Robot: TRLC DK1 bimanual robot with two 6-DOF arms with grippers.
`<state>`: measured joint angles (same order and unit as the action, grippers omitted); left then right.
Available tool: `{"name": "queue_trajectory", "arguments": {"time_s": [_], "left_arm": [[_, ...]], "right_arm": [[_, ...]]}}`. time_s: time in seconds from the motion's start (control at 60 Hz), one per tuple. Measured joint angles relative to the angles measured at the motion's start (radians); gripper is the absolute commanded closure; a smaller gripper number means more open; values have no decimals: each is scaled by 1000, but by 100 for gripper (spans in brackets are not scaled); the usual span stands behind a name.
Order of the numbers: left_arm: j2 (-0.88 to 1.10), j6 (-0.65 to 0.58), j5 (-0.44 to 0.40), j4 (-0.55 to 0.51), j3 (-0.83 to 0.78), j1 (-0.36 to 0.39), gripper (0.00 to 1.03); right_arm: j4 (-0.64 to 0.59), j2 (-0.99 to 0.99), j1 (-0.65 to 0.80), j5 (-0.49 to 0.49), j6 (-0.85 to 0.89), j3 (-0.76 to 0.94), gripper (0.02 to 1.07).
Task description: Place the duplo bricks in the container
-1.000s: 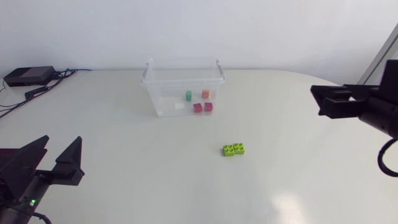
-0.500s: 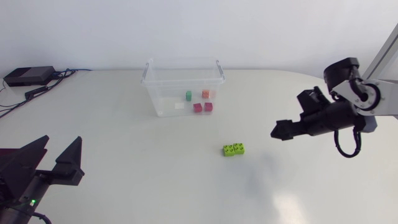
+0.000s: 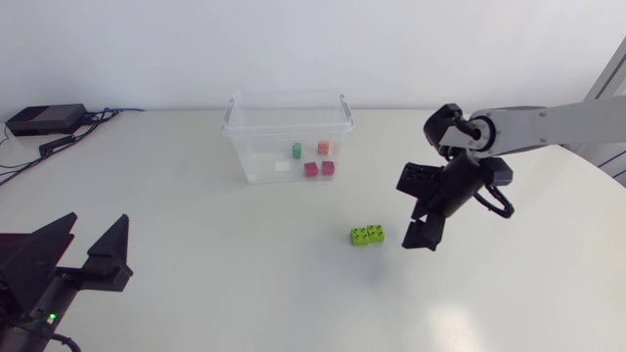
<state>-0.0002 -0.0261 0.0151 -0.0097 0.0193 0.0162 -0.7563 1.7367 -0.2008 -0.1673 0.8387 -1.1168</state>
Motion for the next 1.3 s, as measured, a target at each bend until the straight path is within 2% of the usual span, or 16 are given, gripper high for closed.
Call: {"name": "queue_trajectory", "arguments": {"time_s": [0.333,0.55,0.783,0.983,1.033,1.117,1.183,1.217,1.233,1.3], "left_arm": [[0,0,0,0,0,0,4],[0,0,0,0,0,0,4],[0,0,0,0,0,0,4],[0,0,0,0,0,0,4],[0,0,0,0,0,0,4],[0,0,0,0,0,0,4],[0,0,0,0,0,0,4],[0,0,0,0,0,0,4],[0,0,0,0,0,0,4],[0,0,0,0,0,0,4]], "right_arm": [[-91,177,-70,-40,159,-263,7],[-127,275,-124,-42,198,-323,10],[-161,313,-118,-42,240,-359,10],[-161,348,-106,-38,273,-362,17],[-160,356,-106,-38,274,-360,28],[-148,365,-108,-33,274,-348,58],[-126,369,-114,-19,277,-335,64],[-122,370,-118,-18,277,-335,76],[-119,370,-119,-19,277,-335,78],[-103,370,-124,-19,277,-333,79]]}}
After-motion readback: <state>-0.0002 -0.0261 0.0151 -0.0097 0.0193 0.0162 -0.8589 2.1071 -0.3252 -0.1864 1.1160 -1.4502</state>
